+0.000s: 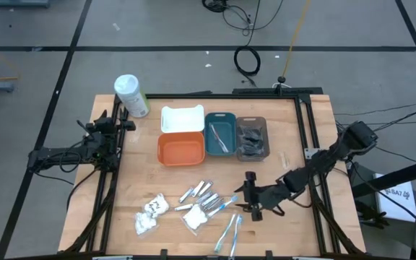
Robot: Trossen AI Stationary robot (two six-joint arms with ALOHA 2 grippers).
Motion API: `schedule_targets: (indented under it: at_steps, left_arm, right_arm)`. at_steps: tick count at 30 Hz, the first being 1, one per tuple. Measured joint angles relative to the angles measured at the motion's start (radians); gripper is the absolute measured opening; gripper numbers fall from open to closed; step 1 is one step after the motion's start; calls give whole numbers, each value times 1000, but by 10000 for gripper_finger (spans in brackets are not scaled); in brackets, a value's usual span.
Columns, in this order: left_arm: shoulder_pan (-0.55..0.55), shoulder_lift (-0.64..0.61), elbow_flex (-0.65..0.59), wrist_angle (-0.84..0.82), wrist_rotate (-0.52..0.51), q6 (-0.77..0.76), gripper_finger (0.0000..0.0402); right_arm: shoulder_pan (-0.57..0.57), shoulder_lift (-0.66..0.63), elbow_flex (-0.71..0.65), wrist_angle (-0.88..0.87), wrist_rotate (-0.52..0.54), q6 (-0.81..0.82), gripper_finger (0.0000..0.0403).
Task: Pick & Place Travel size toiletries
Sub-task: Put the blue toothbrush into the dark green bin
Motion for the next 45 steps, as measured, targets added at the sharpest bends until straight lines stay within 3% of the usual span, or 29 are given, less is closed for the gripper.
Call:
schedule_targets:
  at_steps: [13,29,45]
  left_arm:
    - [0,0,0,0,0,0,285]
    - [0,0,0,0,0,0,285]
    - [0,0,0,0,0,0,285]
  right_arm:
    - [-72,162,0,80,-168,2,222]
    - [-83,219,2,92,-193,25,220]
    - [-82,220,1,89,-197,15,106]
